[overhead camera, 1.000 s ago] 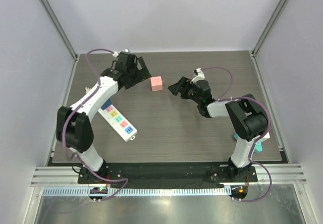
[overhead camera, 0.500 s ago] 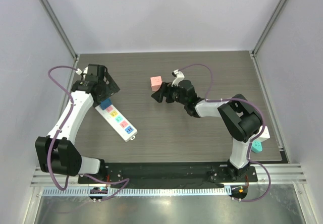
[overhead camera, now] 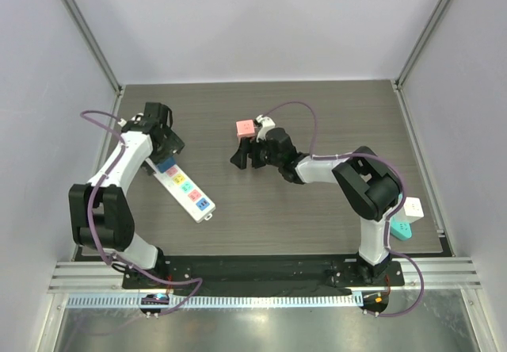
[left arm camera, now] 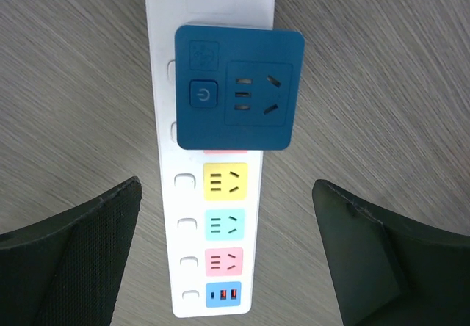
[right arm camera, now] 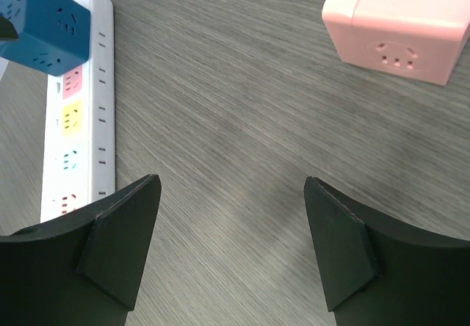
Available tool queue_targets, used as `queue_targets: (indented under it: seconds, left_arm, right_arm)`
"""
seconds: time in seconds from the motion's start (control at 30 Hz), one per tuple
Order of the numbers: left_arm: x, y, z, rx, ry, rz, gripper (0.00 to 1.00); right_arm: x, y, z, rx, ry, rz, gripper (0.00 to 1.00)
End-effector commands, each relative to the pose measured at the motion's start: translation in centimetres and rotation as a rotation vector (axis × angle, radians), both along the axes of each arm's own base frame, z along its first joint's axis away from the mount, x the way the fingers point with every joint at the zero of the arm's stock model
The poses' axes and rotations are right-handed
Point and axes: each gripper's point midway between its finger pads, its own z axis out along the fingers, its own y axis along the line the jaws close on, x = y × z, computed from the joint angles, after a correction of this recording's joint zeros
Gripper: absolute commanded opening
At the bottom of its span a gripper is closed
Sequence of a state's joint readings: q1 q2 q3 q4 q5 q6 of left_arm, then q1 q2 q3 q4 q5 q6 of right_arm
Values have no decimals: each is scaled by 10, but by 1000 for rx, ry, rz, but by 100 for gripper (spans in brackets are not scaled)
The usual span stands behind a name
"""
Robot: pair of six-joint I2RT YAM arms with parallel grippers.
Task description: Pull the plug off the socket
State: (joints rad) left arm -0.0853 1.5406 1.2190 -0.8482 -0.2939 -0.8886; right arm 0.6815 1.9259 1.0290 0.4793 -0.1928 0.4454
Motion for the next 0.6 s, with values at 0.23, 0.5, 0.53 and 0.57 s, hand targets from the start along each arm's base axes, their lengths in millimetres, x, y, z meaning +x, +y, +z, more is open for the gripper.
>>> queue_targets:
  seconds: [0.23, 0.5, 0.53, 0.57]
  left_arm:
    - [25, 23, -14, 32, -25, 99, 95]
    - [39, 30, -25, 17, -7, 111, 90]
    - [39, 31, -27, 17, -5, 110, 89]
    - [37, 31, -29, 16, 5, 107, 87]
  right_arm:
    - [12, 23, 30, 39, -87, 47, 85]
    - [10, 37, 29, 24, -90, 83, 85]
    - [10, 37, 26, 21, -85, 81, 85]
    - [11, 37, 26, 21, -85, 81, 85]
